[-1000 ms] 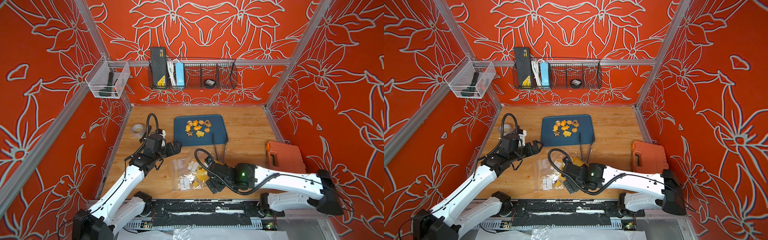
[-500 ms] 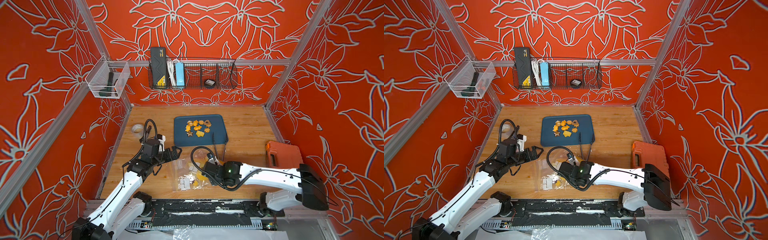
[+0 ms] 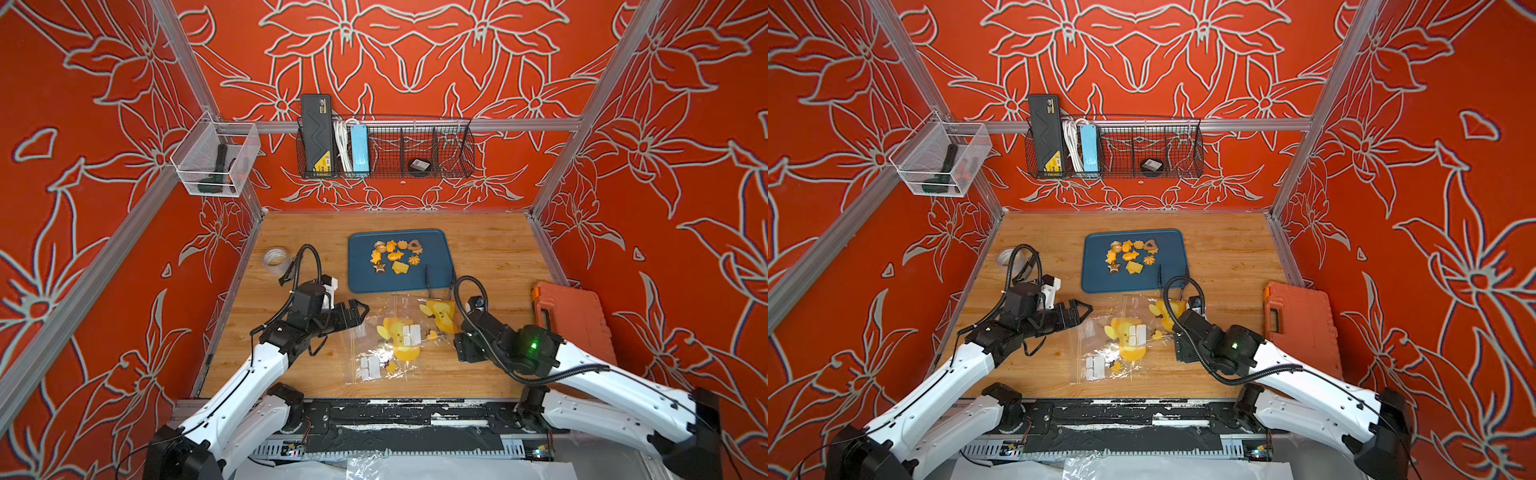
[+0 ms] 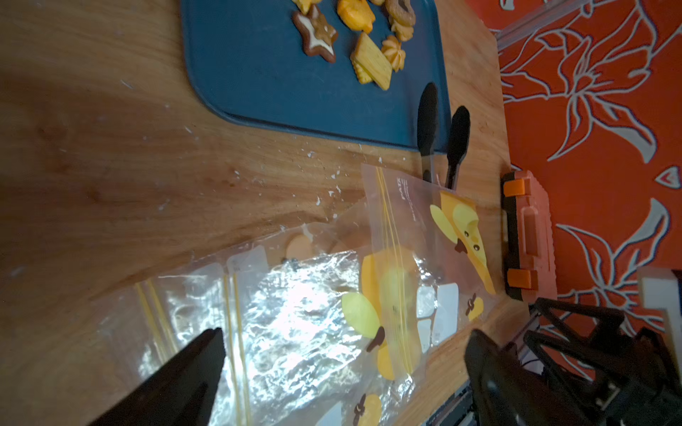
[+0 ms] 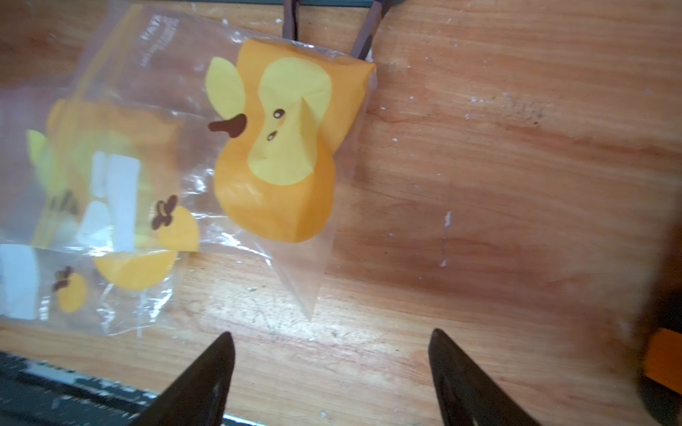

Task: Put the cookies into a resealable bag to prevent moisture
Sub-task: Move the ziploc bag to the ziploc bag, then pick up the ziploc bag from the center of the board.

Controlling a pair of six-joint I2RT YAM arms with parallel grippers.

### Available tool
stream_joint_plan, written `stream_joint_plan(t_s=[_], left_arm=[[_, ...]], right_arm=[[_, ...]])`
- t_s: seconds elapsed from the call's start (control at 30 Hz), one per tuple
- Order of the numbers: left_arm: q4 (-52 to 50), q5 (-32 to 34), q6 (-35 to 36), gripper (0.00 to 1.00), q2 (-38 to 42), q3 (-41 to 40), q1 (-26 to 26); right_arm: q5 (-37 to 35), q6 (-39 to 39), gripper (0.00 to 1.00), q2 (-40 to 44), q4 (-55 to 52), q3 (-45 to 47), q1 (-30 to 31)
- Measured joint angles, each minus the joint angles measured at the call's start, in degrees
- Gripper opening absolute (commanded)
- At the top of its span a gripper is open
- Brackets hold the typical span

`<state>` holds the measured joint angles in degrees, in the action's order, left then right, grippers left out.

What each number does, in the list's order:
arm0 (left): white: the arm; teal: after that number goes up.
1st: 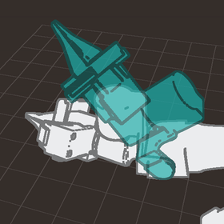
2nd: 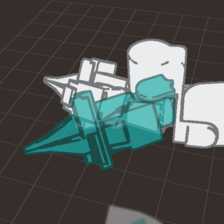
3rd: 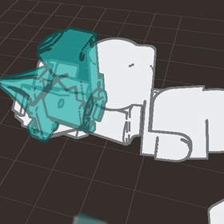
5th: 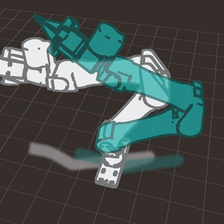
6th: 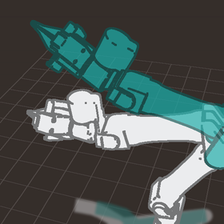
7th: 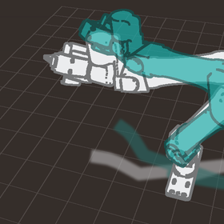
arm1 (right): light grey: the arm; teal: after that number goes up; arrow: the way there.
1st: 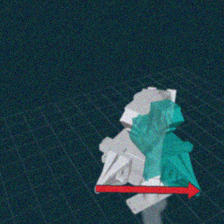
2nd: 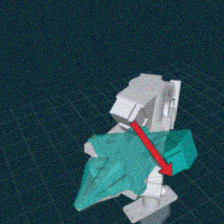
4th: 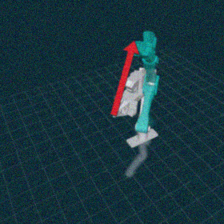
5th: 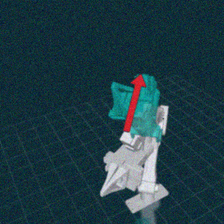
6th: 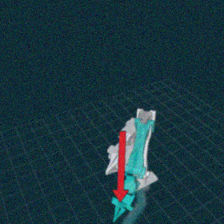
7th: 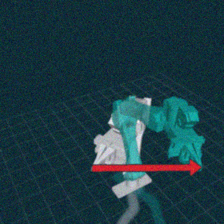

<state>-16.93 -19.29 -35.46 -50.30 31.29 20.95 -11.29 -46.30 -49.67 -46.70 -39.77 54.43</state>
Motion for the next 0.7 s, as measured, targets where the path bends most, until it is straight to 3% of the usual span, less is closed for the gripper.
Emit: stream_joint_plan(t_s=[0.13, 0.3, 0.47, 0.57, 0.7], left_arm=[[0.3, 1.8, -0.8, 1.0, -1.6, 0.5, 5.0], [0.6, 5.2, -1.9, 1.0, -2.3, 0.3, 5.3], [4.2, 3.5, -4.1, 1.0, -1.5, -2.8, 5.3], [5.2, 1.9, -4.5, 1.0, -2.4, -4.1, 5.3], [5.6, 1.1, -3.9, 1.0, -3.8, -4.2, 5.3]], right_arm=[[7.1, -1.8, 0.83, -0.8, 5.9, 1.9, -5.4], [12.7, -5.3, 0.97, -9.0, 12.9, 2.0, -10.1], [15.9, -6.1, 0.98, -16.7, 18.6, 1.8, -12.1], [16.7, -5.9, 0.91, -21.1, 19.3, 0.6, -12.7], [17.4, -6.0, 0.74, -23.0, 20.9, 0.8, -14.0]])
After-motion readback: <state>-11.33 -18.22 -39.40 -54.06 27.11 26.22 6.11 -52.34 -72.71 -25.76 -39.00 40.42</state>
